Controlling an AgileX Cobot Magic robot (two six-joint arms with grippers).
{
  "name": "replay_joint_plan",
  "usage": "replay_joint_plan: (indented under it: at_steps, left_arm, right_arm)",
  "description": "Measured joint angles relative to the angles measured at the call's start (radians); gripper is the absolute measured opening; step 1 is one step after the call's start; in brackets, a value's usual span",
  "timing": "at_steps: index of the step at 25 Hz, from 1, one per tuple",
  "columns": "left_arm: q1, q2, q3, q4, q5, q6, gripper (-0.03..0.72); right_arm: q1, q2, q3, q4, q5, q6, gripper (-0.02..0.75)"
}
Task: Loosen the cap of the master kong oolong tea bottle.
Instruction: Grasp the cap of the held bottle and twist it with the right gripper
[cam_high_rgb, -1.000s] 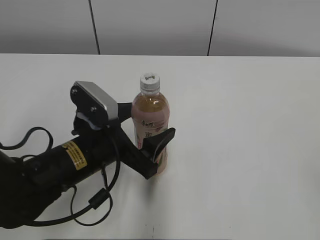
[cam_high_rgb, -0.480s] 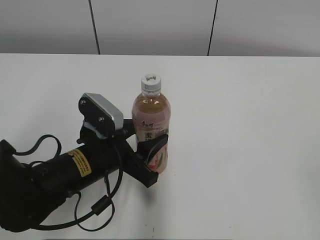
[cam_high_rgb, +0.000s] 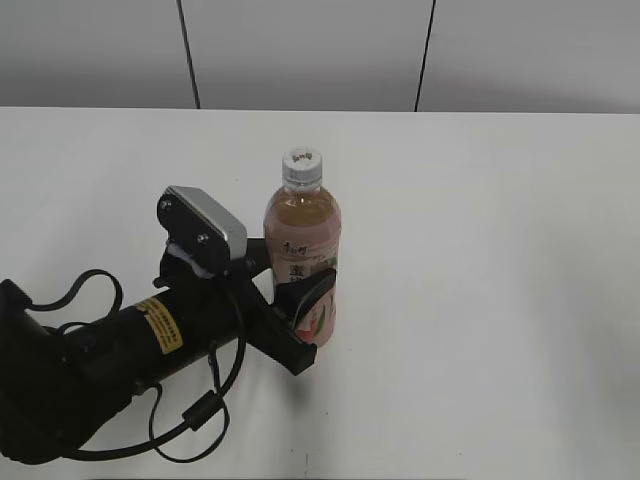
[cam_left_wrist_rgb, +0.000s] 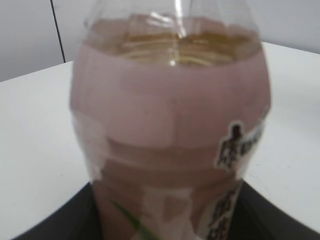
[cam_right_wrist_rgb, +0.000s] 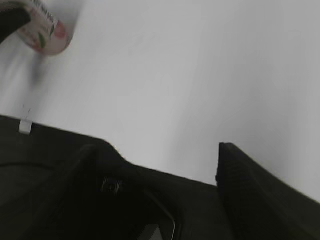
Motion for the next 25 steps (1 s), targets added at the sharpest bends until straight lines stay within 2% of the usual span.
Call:
replay_joint_plan:
  at_steps: [3,8,10,15,18,22,25]
  left_arm:
    - [0.0,0.0,0.0,0.0,0.0,0.0,0.369]
    - [0.0,0.0,0.0,0.001,-0.001,-0.001,0.369]
    - [0.0,0.0,0.0,0.001,-0.001,-0.001,0.369]
    - [0.0,0.0,0.0,0.001,-0.001,-0.001,0.369]
    - [0.0,0.0,0.0,0.002,-0.001,-0.002,0.369]
    - [0.0,0.0,0.0,0.002,-0.001,-0.002,0.369]
    - [0.0,0.0,0.0,0.002,-0.001,-0.002,0.369]
  right_arm:
    - [0.0,0.298,-0.11,0.025,0.075,-0.044,0.526]
    - [0.023,0.602,-0.324,0.038,0.099,-0.046,0.512]
    - [0.089,0.684,-0.411,0.015,0.101,0.0,0.512]
    - [0.365,0.881,-0.665,-0.134,0.108,0.219,0.512]
    - [0.504,0.995,-0.833,-0.151,0.11,0.308,0.511]
    - [0.596,1.13,-1.029,-0.154,0.111,0.382,0.511]
    - [0.641,1.198,-1.104,-0.156,0.111,0.416,0.511]
